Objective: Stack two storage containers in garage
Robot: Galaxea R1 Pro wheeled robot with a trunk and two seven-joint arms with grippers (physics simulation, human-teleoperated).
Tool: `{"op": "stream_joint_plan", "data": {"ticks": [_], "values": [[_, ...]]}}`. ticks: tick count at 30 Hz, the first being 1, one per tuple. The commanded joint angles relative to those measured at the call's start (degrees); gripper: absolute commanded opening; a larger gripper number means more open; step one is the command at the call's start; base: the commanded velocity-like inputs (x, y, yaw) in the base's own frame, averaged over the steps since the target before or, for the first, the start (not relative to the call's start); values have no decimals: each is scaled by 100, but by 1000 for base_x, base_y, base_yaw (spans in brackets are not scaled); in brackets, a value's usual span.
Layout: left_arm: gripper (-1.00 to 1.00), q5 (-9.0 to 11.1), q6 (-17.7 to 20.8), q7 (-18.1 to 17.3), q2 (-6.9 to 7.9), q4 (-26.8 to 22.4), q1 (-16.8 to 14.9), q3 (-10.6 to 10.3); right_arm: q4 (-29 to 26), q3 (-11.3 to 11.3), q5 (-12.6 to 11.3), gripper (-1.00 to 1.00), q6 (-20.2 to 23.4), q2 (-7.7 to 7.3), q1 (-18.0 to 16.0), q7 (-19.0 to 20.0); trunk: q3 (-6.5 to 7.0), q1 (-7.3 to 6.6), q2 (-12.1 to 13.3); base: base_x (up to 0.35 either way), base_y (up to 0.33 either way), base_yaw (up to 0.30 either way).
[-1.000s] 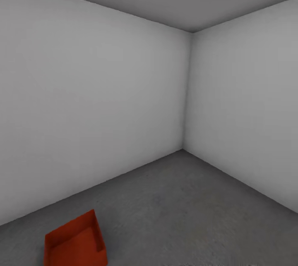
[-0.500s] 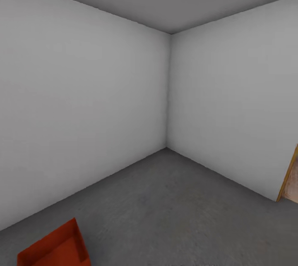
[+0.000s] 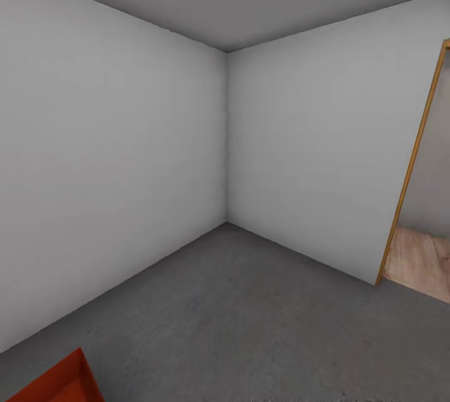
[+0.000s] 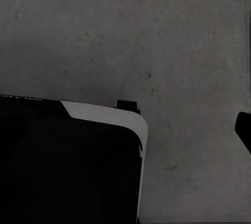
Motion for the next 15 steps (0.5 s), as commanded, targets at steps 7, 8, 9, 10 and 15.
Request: {"op": "stream_joint_plan", "data": {"ticks": [7, 8, 9, 10, 15], "values": [[100, 25, -10, 5, 0, 4, -3, 26, 19, 41, 4, 100, -32, -1, -10, 7, -9, 1, -7, 0, 0, -292], [100, 27, -10, 5, 0, 5, -3, 25, 19, 41, 4, 100, -32, -1, -10, 7, -9, 1, -7, 0, 0, -292], [100, 26, -10, 5, 0, 6, -3, 25, 19, 41, 4, 100, -32, -1, -10, 7, -9, 1, -7, 0, 0, -292], [100, 27, -10, 5, 0, 5, -3, 26, 19, 41, 4, 100, -32, -1, -10, 7, -9, 1, -7, 0, 0, -292], [100, 31, -10, 5, 0, 7, -3, 29, 19, 41, 4, 100, -32, -1, -10, 7, -9, 1, -7, 0, 0, -292]]}}
